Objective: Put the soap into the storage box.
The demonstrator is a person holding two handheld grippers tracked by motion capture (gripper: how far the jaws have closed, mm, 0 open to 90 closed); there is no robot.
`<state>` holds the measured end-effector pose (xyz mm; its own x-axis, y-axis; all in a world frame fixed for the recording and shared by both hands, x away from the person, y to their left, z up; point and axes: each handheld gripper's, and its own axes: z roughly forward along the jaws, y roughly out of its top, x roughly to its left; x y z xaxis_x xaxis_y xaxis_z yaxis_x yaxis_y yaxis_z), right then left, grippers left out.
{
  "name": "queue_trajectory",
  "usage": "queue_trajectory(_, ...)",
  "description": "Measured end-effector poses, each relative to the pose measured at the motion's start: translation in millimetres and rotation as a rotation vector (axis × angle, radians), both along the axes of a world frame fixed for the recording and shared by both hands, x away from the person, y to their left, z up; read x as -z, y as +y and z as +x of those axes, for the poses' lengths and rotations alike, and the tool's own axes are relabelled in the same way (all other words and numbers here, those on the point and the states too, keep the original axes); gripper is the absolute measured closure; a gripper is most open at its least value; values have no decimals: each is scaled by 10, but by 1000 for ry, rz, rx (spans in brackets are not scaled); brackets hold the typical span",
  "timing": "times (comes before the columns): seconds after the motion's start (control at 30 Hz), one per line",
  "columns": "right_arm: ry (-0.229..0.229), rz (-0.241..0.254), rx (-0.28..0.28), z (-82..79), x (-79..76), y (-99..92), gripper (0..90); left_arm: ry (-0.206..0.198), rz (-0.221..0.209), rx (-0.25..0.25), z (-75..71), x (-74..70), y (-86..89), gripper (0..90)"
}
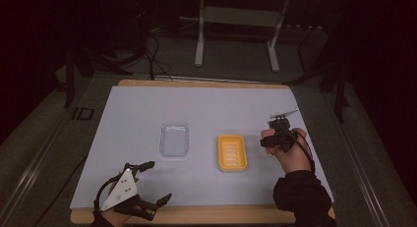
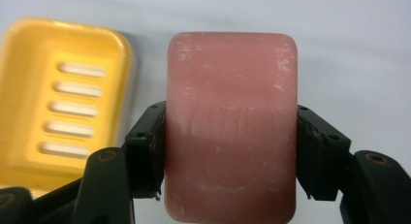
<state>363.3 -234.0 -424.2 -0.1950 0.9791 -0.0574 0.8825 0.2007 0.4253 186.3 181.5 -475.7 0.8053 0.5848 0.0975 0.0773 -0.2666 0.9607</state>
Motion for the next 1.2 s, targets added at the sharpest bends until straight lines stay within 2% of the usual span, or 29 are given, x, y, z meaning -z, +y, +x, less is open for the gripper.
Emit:
queue_trajectory(0.2,-31,25,-30,-38,-105,130,378,-1,5,0,2,0,0,6)
queue_trajectory(0.27,-57,46,-41,-70,-169,230,377,1,5,0,0,2,-5,5)
queue_trajectory(0.4,-81,62,-57,-100,-223,343,377,-1,3,1,-3,3,-7,5)
queue_trajectory(0.53,-84,75,-64,-113,-238,397,378,-1,5,0,-2,2,-5,5)
queue_trajectory(0.57,-88,88,-85,-135,-238,505,378,-2,7,1,-3,1,-4,6)
queue_trajectory(0.73,-95,118,-91,-156,-199,635,378,-3,8,2,-4,1,-4,6)
queue_trajectory(0.87,-94,156,-90,-150,-100,749,378,-3,10,2,-5,1,-4,6)
queue_trajectory(1.2,-61,175,-64,-111,171,915,378,-4,9,2,-9,-1,-4,5)
